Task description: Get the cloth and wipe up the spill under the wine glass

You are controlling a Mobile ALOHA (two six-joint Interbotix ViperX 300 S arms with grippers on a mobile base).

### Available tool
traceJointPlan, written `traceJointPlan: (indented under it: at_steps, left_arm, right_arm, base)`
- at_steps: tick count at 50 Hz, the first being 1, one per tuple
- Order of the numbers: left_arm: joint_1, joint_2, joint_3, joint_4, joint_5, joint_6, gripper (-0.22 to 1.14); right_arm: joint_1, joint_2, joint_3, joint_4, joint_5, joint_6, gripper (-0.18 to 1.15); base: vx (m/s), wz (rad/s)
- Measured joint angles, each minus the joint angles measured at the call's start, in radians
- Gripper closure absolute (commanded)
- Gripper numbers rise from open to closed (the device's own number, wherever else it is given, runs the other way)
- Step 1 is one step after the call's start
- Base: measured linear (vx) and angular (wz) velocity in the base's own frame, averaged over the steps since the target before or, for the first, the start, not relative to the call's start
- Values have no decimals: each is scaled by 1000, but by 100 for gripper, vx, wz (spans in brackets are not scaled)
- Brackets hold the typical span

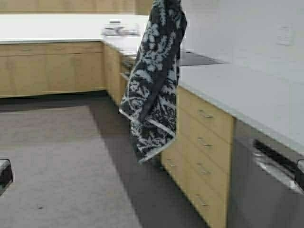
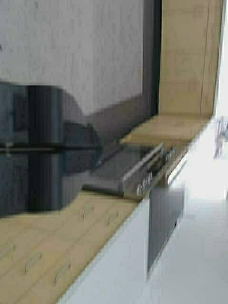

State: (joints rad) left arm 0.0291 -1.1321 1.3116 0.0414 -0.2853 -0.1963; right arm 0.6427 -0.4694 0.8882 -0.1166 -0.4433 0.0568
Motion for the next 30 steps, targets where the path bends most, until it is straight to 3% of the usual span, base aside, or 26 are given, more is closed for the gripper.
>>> traceJointPlan:
  at_steps: [30]
  left_arm:
    - [0, -5, 0, 0, -2, 0, 89]
  right_arm:
    - [-8, 18, 11, 0, -38, 0, 90]
  base:
    - [-8, 53]
